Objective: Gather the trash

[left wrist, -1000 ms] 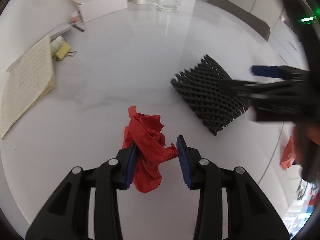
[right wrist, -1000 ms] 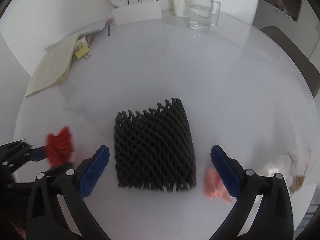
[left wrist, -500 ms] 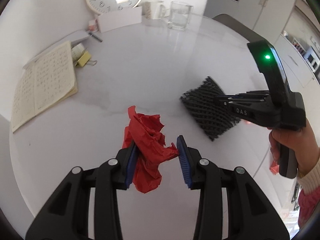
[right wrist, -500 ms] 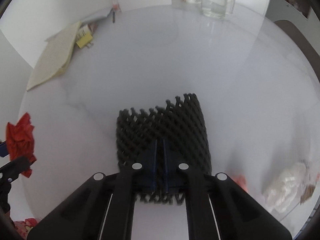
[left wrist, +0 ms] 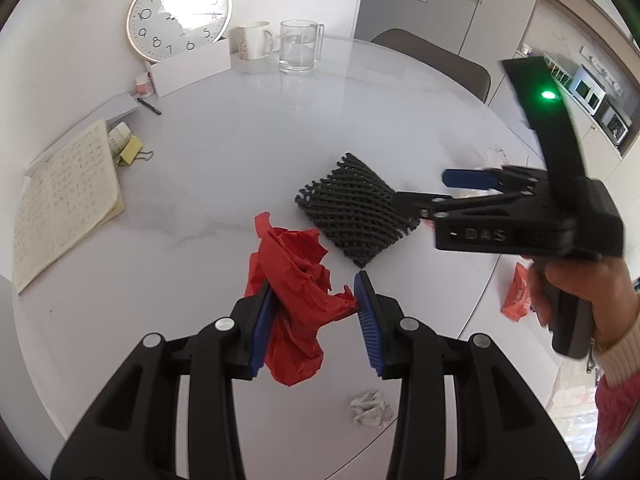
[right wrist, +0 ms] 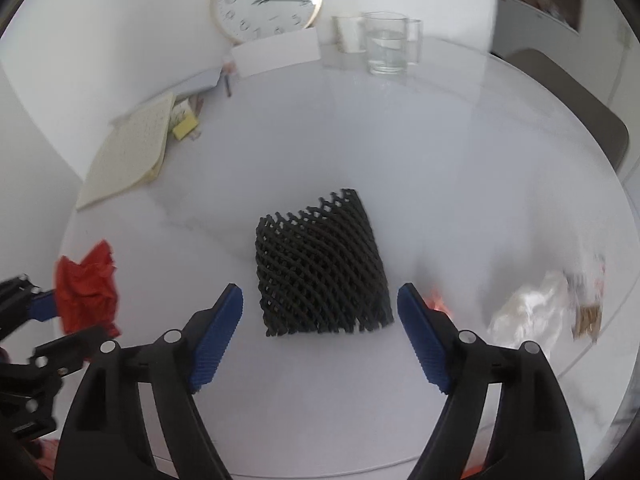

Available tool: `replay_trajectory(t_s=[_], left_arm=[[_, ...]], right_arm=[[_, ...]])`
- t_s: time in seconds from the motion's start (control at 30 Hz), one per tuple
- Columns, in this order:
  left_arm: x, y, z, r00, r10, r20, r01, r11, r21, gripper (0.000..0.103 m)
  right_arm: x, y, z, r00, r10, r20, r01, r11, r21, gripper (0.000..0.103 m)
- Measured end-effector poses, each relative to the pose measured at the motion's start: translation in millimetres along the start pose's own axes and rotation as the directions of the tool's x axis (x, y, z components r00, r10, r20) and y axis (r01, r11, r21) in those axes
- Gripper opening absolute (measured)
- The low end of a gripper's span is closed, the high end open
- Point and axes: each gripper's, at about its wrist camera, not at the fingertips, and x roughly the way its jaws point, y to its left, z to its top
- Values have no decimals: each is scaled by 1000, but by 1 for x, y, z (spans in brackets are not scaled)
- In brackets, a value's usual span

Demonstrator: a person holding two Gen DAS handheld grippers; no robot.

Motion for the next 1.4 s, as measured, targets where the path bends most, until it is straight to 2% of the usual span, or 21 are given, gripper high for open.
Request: replay_trajectory(t_s=[0.17,0.4,0.6,0.63,0.73,0.77,0.8,0.9,1.07,1.2,1.27,1.4], left_arm=[[2,12,-3,1000,3,-1,-3,1000,-17,38],[17,25,5,1000,5,-3,-5,999,-52,38],[34,29,3,999,4,-39,-7,997,-74,38],[37,29,2,999,5,-46,-9,997,-76,38],[40,30,4,998,8,-56,-13,997,-83,38],[41,30,4,998,9,-57,-14,996,-83,38],[40,29,5,998,10,-56,-14,996,-83,39],[35,25,7,999,14,-45,-17,998,-67,38],[15,6,12,1000,3,-16,-3,1000,-11,38],[-11,-32,14,999,-29,15,27,995,94,38],[-23,-57,12,997,-67,24,63,986,154,38],[-43,-121,3,978,-208,-4,200,938,284,38]], right_arm=[[35,-3,18,997,24,-78,-28,998,-48,80],[79,-30,43,981,41,-190,-49,998,-37,80],[109,-42,50,960,109,-257,-110,994,13,68],[110,-40,49,962,104,-251,-106,994,5,63],[107,-34,48,963,112,-243,-116,993,-3,33],[105,-32,48,966,108,-236,-113,994,-9,19],[99,-30,47,970,97,-223,-103,995,-16,14],[74,-25,44,981,105,-162,-107,994,-1,13],[-2,-21,18,998,62,-17,-61,997,37,13],[-84,-35,-33,995,-6,96,-4,994,105,13],[-123,-48,-62,990,-49,133,29,989,148,14],[-197,-72,-139,969,-168,179,114,954,278,14]])
